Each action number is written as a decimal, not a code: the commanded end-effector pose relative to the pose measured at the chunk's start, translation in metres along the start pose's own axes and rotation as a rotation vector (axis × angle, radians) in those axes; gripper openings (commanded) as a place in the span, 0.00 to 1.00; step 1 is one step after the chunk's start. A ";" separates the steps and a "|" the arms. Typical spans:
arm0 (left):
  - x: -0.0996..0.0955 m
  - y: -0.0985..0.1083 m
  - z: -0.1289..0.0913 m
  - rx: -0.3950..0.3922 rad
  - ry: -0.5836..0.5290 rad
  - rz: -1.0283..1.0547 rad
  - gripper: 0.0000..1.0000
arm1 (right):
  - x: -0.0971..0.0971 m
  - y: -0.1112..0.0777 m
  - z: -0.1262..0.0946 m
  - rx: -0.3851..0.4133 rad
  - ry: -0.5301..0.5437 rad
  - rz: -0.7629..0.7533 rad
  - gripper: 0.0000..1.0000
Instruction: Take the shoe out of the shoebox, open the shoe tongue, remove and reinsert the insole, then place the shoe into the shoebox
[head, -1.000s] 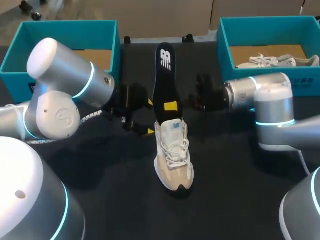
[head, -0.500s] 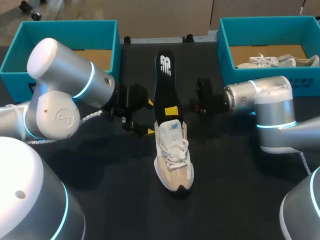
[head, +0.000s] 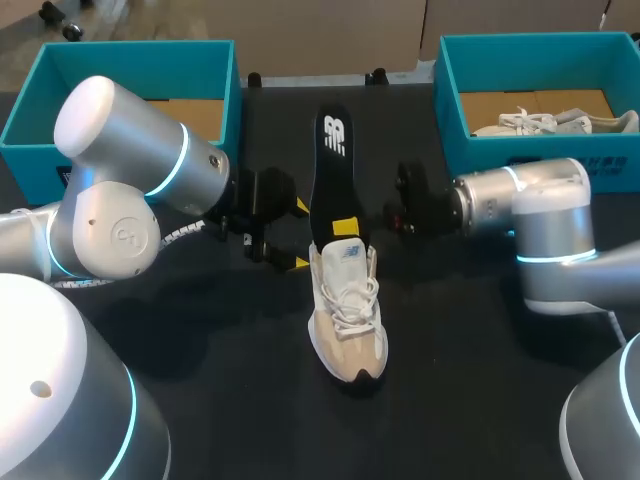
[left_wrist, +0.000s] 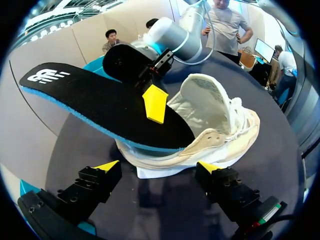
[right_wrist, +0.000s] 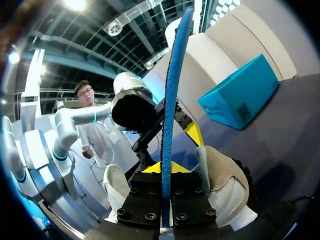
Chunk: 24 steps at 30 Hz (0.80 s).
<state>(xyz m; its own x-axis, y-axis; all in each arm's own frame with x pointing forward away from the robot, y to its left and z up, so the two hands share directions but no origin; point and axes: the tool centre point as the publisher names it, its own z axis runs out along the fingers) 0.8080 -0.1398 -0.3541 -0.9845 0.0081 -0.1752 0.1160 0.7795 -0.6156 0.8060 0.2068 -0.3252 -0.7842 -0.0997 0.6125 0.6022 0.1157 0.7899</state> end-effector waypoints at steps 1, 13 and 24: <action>0.000 0.000 0.002 -0.001 -0.002 0.000 1.00 | 0.001 0.002 0.002 0.016 -0.004 0.010 0.00; 0.000 0.000 0.002 -0.001 -0.002 0.000 1.00 | 0.004 -0.025 0.004 0.017 -0.022 0.075 0.00; 0.000 0.000 0.002 -0.001 -0.002 0.000 1.00 | 0.005 -0.037 0.003 0.011 -0.043 0.099 0.00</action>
<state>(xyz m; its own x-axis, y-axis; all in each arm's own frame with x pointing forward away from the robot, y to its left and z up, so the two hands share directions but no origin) 0.8080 -0.1398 -0.3541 -0.9845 0.0081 -0.1753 0.1160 0.7795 -0.6155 0.7852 0.2050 -0.3489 -0.7256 -0.0532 0.6861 0.6753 0.1365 0.7248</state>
